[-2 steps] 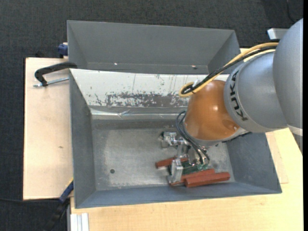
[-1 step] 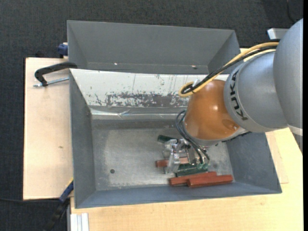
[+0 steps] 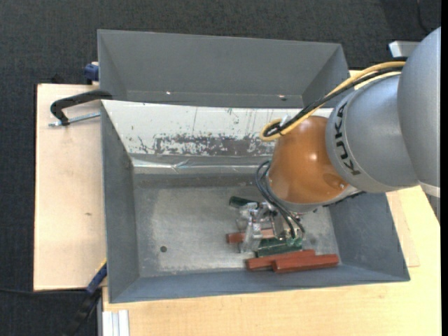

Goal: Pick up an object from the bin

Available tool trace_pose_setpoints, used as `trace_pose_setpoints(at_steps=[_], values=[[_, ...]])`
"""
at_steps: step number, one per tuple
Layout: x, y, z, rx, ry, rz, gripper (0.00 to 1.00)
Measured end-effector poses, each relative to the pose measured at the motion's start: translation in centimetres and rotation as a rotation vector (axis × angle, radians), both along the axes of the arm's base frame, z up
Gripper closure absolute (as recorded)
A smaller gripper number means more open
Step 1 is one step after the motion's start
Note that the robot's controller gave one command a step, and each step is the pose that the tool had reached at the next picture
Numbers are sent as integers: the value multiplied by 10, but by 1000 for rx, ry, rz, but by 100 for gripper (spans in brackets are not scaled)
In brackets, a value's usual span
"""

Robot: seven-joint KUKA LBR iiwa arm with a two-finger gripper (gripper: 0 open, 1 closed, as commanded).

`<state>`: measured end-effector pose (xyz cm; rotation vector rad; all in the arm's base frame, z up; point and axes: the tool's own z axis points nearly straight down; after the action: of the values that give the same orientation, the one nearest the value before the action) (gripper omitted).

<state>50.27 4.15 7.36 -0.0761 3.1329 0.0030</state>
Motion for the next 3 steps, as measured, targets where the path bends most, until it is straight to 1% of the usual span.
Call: trace_pose_setpoints(at_steps=[1,2,3], values=[[6,-1,114,-1,3,63,100],[6,-1,114,-1,3,63,100],[14,11,66,-1,-2,69,100]])
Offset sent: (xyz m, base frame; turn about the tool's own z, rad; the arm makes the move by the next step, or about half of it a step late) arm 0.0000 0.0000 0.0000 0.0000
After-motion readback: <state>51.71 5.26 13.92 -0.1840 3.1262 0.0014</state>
